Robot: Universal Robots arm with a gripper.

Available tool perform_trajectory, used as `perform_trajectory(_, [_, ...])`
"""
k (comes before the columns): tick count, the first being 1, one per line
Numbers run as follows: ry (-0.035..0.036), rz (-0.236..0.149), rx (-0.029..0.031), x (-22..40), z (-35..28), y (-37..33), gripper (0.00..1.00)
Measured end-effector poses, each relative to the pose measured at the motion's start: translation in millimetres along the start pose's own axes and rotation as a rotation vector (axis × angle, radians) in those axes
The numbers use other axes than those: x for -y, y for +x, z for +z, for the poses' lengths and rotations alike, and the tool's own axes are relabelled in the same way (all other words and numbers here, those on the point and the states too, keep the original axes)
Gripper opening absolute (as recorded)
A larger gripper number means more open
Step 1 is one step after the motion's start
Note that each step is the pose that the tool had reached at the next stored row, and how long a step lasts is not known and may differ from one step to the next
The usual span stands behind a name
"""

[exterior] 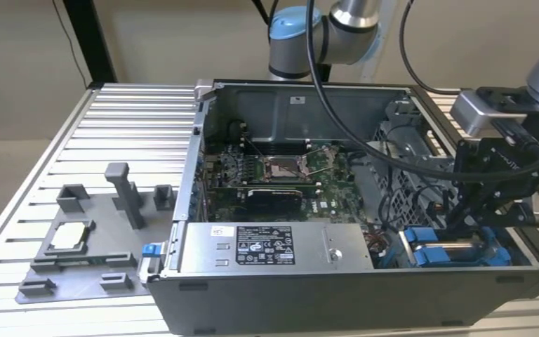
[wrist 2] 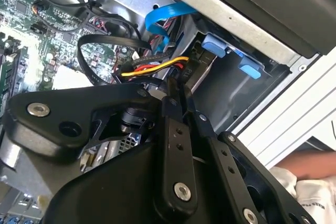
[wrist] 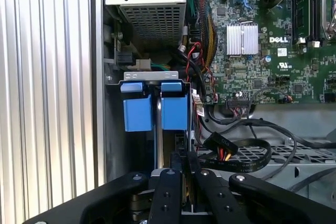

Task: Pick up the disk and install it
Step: 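Insert the second disk wire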

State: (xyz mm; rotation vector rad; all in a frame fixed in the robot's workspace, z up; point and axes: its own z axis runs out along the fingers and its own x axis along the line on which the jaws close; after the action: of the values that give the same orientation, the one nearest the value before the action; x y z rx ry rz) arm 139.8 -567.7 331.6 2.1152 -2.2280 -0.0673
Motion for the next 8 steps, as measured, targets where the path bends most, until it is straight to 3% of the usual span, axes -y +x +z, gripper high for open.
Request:
perform_trajectory(6, [0.0006,0.000,-0.0072,0.7,1.4,-1.2,0.00])
perform_trajectory(7, [0.0012,0.001,-0.0117,0.0,-3.8,-2.5,0.00])
perform_trajectory(8, [0.0010,0.000,-0.0055,-1.2,-7.9,-2.3,0.00])
